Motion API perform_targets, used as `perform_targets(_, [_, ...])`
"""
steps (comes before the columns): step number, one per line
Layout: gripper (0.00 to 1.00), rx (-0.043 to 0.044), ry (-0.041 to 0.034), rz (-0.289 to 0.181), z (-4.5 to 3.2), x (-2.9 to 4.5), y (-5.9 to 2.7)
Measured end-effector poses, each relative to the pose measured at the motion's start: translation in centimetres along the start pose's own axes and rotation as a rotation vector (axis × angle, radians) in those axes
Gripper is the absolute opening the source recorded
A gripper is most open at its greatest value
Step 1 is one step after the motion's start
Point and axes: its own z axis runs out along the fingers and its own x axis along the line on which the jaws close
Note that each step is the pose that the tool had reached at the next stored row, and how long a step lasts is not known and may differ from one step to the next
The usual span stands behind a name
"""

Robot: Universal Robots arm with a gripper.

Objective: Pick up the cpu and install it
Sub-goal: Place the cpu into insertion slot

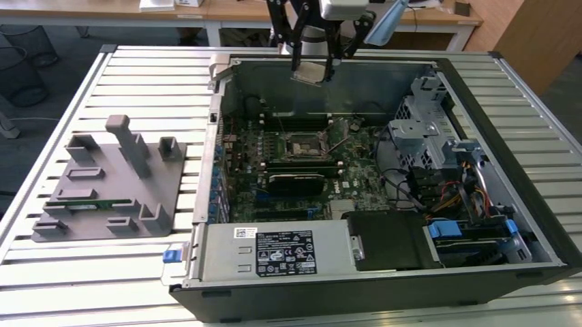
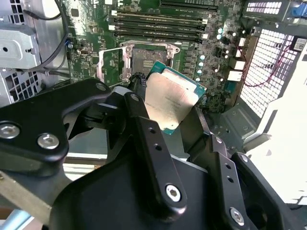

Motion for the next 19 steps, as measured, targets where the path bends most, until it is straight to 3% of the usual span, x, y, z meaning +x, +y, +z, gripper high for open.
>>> perform_targets(19, [0.53, -0.0014, 0.0009, 0.093, 0.06, 0.00, 0.00])
